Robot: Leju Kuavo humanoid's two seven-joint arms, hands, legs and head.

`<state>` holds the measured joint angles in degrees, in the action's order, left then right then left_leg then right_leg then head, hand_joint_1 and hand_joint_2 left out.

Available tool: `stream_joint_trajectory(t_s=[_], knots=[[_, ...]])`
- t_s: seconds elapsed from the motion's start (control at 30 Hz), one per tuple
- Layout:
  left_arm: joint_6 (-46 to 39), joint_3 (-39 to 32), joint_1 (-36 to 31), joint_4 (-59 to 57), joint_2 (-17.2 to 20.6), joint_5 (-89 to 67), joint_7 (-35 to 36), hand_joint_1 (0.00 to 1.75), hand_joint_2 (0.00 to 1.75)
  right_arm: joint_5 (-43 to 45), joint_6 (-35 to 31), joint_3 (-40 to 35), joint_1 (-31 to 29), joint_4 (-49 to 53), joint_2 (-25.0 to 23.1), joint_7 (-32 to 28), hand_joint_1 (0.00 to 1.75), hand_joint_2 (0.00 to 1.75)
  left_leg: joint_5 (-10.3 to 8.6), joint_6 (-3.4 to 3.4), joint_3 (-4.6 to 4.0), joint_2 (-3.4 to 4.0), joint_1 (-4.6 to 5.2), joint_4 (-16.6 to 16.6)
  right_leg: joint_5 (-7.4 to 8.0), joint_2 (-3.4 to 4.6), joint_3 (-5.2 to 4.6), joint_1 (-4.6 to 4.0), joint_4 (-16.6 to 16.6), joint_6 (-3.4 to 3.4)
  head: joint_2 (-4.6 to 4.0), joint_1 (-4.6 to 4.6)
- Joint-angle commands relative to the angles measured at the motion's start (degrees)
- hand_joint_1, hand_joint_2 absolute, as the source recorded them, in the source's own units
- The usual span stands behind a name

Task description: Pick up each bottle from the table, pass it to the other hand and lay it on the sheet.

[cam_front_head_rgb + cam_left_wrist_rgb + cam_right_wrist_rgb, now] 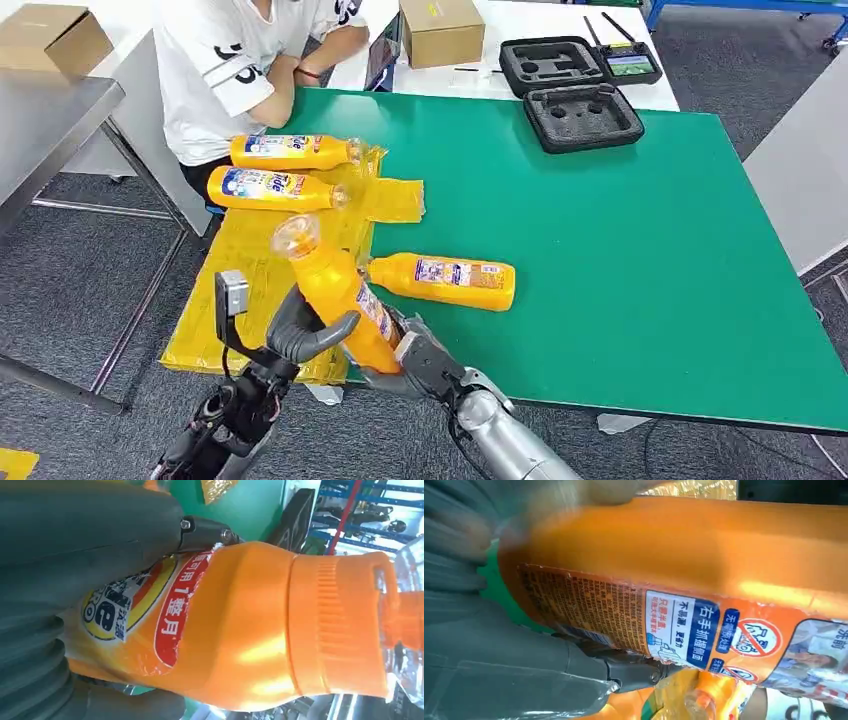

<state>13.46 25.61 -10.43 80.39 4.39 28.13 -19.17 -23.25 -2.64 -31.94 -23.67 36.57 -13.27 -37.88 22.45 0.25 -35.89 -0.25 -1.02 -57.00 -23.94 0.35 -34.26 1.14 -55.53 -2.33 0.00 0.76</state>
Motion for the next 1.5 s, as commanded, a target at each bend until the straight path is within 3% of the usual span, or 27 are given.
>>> stream_joint_trajectory(t_s=[0.03, 0.1, 0.13, 0.4, 0.67, 0.83, 0.9, 1.1, 1.13, 1.17, 1.2, 1.33, 1.5], knots=[[-3.53, 0.8, -5.28, -7.03, -1.33, 0.49, -0.52, 1.75, 1.75, -0.3, -1.84, 2.87, -0.63, 0.03, 0.18, -0.25, 0.0, 1.75, 0.09, 0.05, 0.2, -0.15, 0.0, 0.01, -0.13, -0.2, 0.27, -0.03, 0.03, 0.09, 0.0, -0.02], [-7.41, -1.21, -5.86, -6.84, -1.62, -0.97, -2.06, 1.75, 1.75, 0.34, -3.23, 4.02, 0.01, 2.2, -0.02, -0.43, 0.0, 1.75, 0.12, 0.05, 0.23, -0.11, -0.02, -0.01, -0.15, -0.17, 0.29, -0.05, 0.01, 0.11, 0.0, -0.02], [-9.06, -2.2, -6.17, -6.49, -1.62, -1.91, -3.09, 1.75, 1.75, 0.42, -3.46, 4.16, 0.44, 3.78, 0.14, -0.5, 0.0, 0.0, 0.08, 0.04, 0.14, -0.11, -0.02, -0.02, -0.12, -0.15, 0.2, -0.05, 0.01, 0.09, 0.0, -0.02], [-17.5, -9.25, -6.14, -4.47, -2.14, -3.39, -5.86, 1.75, 1.75, 1.08, -4.18, 4.79, 1.17, 10.12, 1.1, 1.93, 0.0, 0.0, 0.01, 0.03, 0.03, -0.03, 0.01, 0.0, -0.03, -0.07, 0.02, -0.01, 0.0, 0.04, 0.0, 0.0], [-25.81, -16.87, -4.76, -1.08, 0.62, -5.21, -11.13, 1.75, 1.75, 2.46, -7.99, 4.03, 5.26, 21.49, 3.24, 2.59, 0.0, 0.0, 0.09, 0.03, 0.11, -0.01, -0.03, -0.02, -0.1, -0.06, 0.15, -0.06, 0.01, 0.09, 0.0, -0.02], [-39.62, -17.14, -7.72, -1.56, 6.69, -28.03, -13.08, 1.75, 1.75, 9.43, -12.99, 5.04, 9.51, 33.92, 3.17, -2.12, 0.0, 0.0, 0.09, 0.01, 0.04, -0.06, -0.04, -0.07, -0.11, -0.1, 0.07, -0.07, -0.06, 0.1, 0.0, -0.02], [-37.87, -18.31, -7.25, -3.04, 8.83, -32.71, -10.56, 1.75, 1.75, 12.52, -15.05, 4.12, 10.66, 39.52, 4.07, -2.12, 0.0, 0.0, 0.13, 0.01, 0.05, -0.03, -0.06, -0.12, -0.15, -0.08, 0.07, -0.09, -0.12, 0.13, 0.0, -0.04], [-37.28, -19.2, -6.96, -3.94, 8.34, -33.1, -11.18, 1.75, 1.75, 12.73, -15.05, 4.04, 10.58, 39.61, 4.37, -2.12, 0.0, 0.0, 0.07, 0.04, 0.1, -0.02, -0.04, 0.0, -0.1, -0.07, 0.11, -0.06, 0.01, 0.08, 0.0, -0.02], [-38.17, -17.55, -7.7, -4.71, 9.59, -38.75, -9.93, 1.75, 1.75, 14.1, -16.71, 3.72, 10.95, 42.0, 4.75, -2.12, 0.0, 0.0, 0.13, 0.06, 0.18, -0.03, -0.04, -0.03, -0.15, -0.09, 0.2, -0.08, -0.01, 0.1, 0.0, -0.02], [-37.72, -16.35, -8.72, -6.36, 10.77, -42.13, -7.7, 1.75, 1.75, 15.2, -17.41, 3.53, 11.11, 43.27, 5.03, -2.12, 0.0, 1.75, 0.09, 0.05, 0.12, -0.04, -0.04, -0.01, -0.12, -0.1, 0.14, -0.06, 0.0, 0.09, 0.0, -0.04], [-36.2, -14.34, -10.72, -8.49, 12.31, -46.68, -6.28, 1.75, 1.75, 15.76, -17.68, 3.35, 11.28, 44.55, 5.43, -2.12, 0.0, 1.75, 0.02, 0.03, 0.02, -0.09, -0.01, 0.01, -0.08, -0.13, 0.03, -0.02, -0.01, 0.07, 0.0, -0.02], [-35.59, -7.83, -20.65, -21.14, 12.73, -64.47, -2.15, 1.75, 1.75, 16.41, -17.09, 3.26, 12.22, 49.31, 5.33, -2.12, 0.0, 1.75, 0.02, 0.02, 0.04, -0.4, -0.07, -0.06, -0.18, -0.47, 0.17, -0.08, -0.06, 0.13, 0.0, -0.04], [-32.94, -5.8, -23.32, -25.75, 12.01, -68.17, -0.4, 1.75, 1.75, 16.34, -16.51, 2.64, 11.7, 49.24, 4.95, -2.12, 0.0, 1.75, -0.01, 0.02, 0.07, -0.14, -0.01, 0.02, -0.06, -0.16, 0.08, -0.02, 0.0, 0.06, 0.0, -0.04]])
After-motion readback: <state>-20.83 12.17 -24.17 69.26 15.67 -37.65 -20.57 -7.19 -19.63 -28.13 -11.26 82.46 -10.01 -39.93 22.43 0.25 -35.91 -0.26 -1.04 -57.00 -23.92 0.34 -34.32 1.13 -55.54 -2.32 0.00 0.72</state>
